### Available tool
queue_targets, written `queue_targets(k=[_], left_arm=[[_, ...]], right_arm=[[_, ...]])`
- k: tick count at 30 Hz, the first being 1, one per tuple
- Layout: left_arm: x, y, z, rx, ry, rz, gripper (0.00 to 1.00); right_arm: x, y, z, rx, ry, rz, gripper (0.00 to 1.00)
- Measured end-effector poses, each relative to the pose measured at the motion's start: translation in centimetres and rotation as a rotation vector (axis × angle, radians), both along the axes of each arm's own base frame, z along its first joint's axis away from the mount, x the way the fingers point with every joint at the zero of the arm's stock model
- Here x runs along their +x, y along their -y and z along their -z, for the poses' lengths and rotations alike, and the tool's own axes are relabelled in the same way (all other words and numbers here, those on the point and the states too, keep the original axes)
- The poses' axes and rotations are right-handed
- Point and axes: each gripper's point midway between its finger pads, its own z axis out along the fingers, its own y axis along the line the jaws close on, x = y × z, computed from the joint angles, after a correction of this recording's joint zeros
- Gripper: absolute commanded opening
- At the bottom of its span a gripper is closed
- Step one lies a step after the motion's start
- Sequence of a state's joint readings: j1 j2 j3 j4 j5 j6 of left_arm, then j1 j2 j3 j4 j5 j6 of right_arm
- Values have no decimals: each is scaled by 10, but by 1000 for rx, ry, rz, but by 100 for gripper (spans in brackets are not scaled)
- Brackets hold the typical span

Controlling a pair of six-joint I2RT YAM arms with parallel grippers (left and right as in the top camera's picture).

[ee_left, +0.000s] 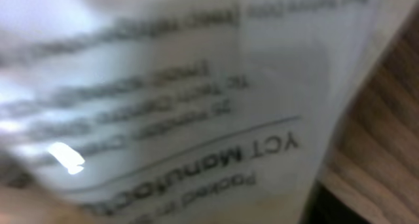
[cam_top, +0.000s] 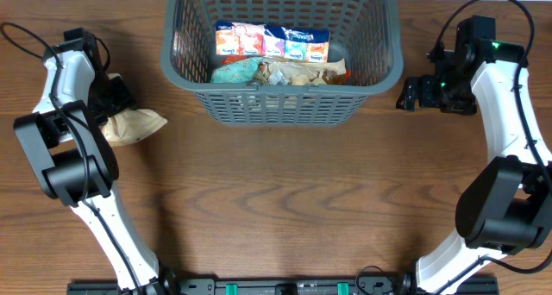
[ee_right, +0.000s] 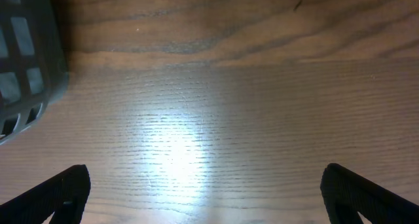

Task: Pack container
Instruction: 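Carry the beige pouch into the basket and open the left gripper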

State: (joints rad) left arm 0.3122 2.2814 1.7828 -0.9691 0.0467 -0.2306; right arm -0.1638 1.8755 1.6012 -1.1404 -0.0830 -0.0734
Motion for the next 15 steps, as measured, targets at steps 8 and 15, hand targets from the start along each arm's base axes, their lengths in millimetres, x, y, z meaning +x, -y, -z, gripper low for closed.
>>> queue_targets(k=[8, 15], left_arm=[[2, -3, -63, 51, 117, 28, 6], [1, -2, -185, 148, 396, 40, 6]], right_arm=[[-1, 0, 0, 1, -4, 0, 99], [-3, -1, 0, 2, -11, 0, 99]])
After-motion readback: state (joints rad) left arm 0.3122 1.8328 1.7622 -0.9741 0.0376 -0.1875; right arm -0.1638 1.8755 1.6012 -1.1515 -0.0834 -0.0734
